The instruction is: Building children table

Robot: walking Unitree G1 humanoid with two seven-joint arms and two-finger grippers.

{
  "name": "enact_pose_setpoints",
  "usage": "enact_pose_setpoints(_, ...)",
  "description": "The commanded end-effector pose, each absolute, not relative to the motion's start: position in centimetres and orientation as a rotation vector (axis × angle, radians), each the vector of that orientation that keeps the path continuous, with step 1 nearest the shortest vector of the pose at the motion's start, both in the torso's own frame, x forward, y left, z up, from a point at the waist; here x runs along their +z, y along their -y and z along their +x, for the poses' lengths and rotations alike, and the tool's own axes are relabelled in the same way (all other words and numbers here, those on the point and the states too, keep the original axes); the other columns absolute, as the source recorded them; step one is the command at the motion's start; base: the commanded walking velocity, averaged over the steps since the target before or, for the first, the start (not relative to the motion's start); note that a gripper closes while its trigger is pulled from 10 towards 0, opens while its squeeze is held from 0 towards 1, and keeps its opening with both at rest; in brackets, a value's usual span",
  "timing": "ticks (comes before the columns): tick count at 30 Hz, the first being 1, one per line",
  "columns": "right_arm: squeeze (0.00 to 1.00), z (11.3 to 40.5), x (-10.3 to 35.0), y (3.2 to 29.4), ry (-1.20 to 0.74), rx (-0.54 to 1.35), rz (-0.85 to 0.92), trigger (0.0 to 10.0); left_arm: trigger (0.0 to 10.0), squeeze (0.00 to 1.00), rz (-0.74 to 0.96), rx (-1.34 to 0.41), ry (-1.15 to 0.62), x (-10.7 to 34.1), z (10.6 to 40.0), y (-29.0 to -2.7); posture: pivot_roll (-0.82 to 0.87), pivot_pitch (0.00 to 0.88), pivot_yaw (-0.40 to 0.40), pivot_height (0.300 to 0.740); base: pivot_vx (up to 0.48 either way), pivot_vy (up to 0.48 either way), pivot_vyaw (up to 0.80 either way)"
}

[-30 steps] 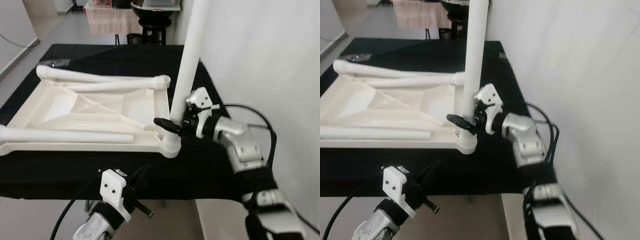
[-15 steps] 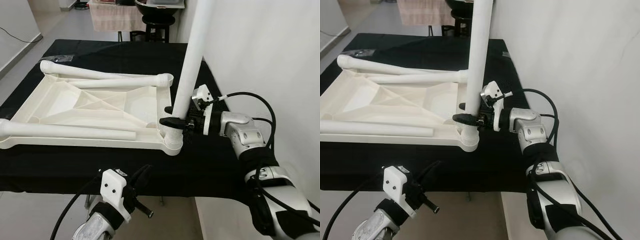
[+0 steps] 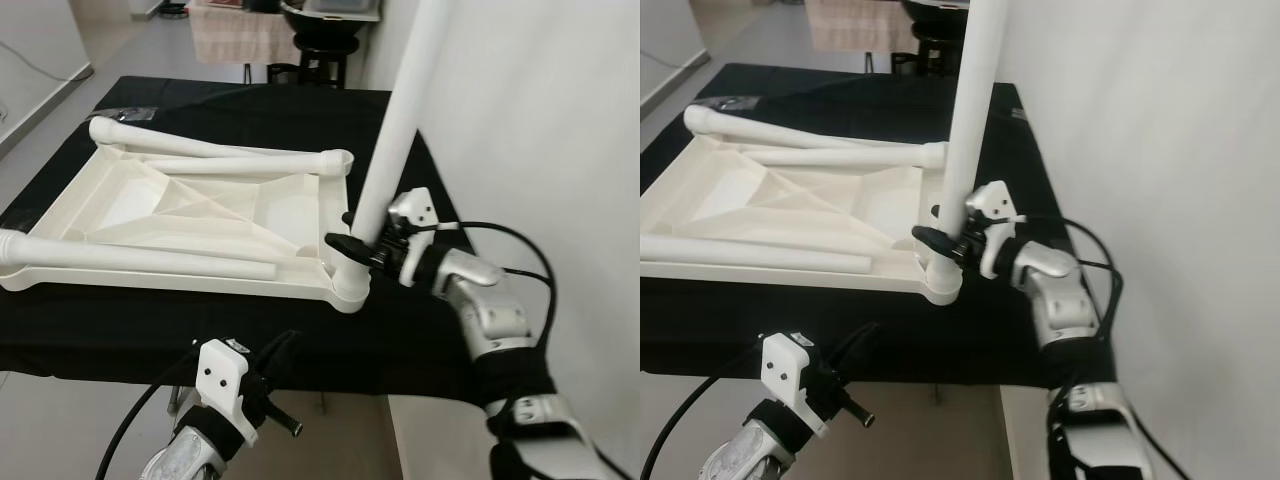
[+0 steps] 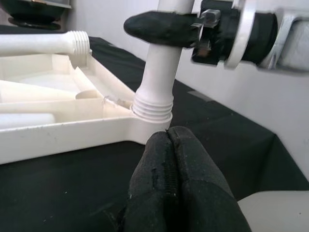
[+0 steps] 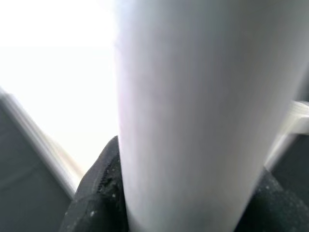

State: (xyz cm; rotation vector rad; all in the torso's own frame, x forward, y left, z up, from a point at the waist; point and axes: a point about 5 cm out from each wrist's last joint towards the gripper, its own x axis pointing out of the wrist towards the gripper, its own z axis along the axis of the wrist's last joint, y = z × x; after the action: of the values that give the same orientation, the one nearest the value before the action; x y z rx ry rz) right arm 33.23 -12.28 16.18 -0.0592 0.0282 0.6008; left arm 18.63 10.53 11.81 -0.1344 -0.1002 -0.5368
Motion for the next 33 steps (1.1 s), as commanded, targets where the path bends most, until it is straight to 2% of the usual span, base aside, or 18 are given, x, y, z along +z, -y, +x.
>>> enact_pose_setpoints(1, 0.0, 32.4, 12.2, 13.2, -0.235, 0.444, -0.125, 0.0, 10.0, 0.0, -0.131, -0.544, 0.077, 11.4, 18.6, -10.5, 0.09, 0.064, -0.115, 0.74, 0.0, 0.0, 0.0)
enact_pose_setpoints(10, 0.0, 32.6, 12.8, 12.0, -0.205, 0.478, -0.099, 0.0, 10.0, 0.0, -0.126, -0.534, 0.079, 11.2, 18.8, -10.6, 0.09, 0.049, -0.109, 0.74, 0.0, 0.0, 0.0)
enact_pose_setpoints(11, 0.0, 32.5, 13.0, 11.8, -0.202, 0.515, -0.101, 10.0, 10.0, 0.0, -0.126, -0.534, 0.079, 11.2, 18.8, -10.6, 0.09, 0.047, -0.106, 0.74, 0.0, 0.0, 0.0)
enact_pose_setpoints(12, 0.0, 32.5, 13.0, 11.8, -0.202, 0.515, -0.101, 10.0, 10.0, 0.0, -0.126, -0.534, 0.079, 11.2, 18.8, -10.6, 0.09, 0.047, -0.106, 0.74, 0.0, 0.0, 0.0)
enact_pose_setpoints(13, 1.0, 32.4, 13.4, 11.6, -0.201, 0.569, -0.087, 10.0, 10.0, 0.0, -0.127, -0.536, 0.077, 11.1, 18.8, -10.6, 0.08, 0.044, -0.1, 0.74, 0.0, 0.0, 0.0)
enact_pose_setpoints(20, 1.0, 32.5, 15.4, 11.1, -0.128, 0.762, -0.033, 10.0, 10.0, 0.0, -0.13, -0.545, 0.07, 10.9, 18.9, -10.5, 0.08, 0.029, -0.099, 0.74, 0.0, 0.0, 0.0)
enact_pose_setpoints(21, 0.55, 32.5, 16.0, 11.2, -0.097, 0.852, -0.03, 10.0, 10.0, 0.0, -0.13, -0.545, 0.07, 10.9, 18.9, -10.4, 0.09, 0.026, -0.099, 0.74, 0.0, 0.0, 0.0)
enact_pose_setpoints(22, 0.33, 32.5, 16.5, 11.2, -0.073, 0.923, -0.039, 10.0, 10.0, 0.0, -0.13, -0.545, 0.069, 10.8, 18.9, -10.4, 0.09, 0.026, -0.099, 0.74, 0.0, 0.0, 0.0)
enact_pose_setpoints(23, 0.0, 32.4, 17.0, 11.4, -0.061, 1.017, -0.04, 10.0, 10.0, 0.0, -0.129, -0.544, 0.069, 10.8, 18.8, -10.4, 0.09, 0.022, -0.101, 0.74, 0.0, 0.0, 0.0)
enact_pose_setpoints(28, 0.0, 32.4, 17.5, 11.7, -0.06, 1.13, -0.025, 10.0, 10.0, 0.0, -0.129, -0.543, 0.068, 10.7, 18.8, -10.3, 0.09, 0.02, -0.105, 0.74, 0.0, 0.0, 0.0)
enact_pose_setpoints(29, 0.0, 33.3, 17.2, 12.1, -0.104, 1.202, 0.025, 10.0, 10.0, 0.0, -0.129, -0.543, 0.067, 10.6, 18.8, -10.3, 0.1, 0.014, -0.113, 0.74, 0.0, 0.0, 0.0)
enact_pose_setpoints(33, 0.0, 33.7, 16.5, 12.3, -0.154, 1.249, 0.023, 10.0, 10.0, 0.0, -0.128, -0.54, 0.066, 10.6, 18.8, -10.2, 0.11, 0.014, -0.116, 0.74, 0.0, 0.0, 0.0)
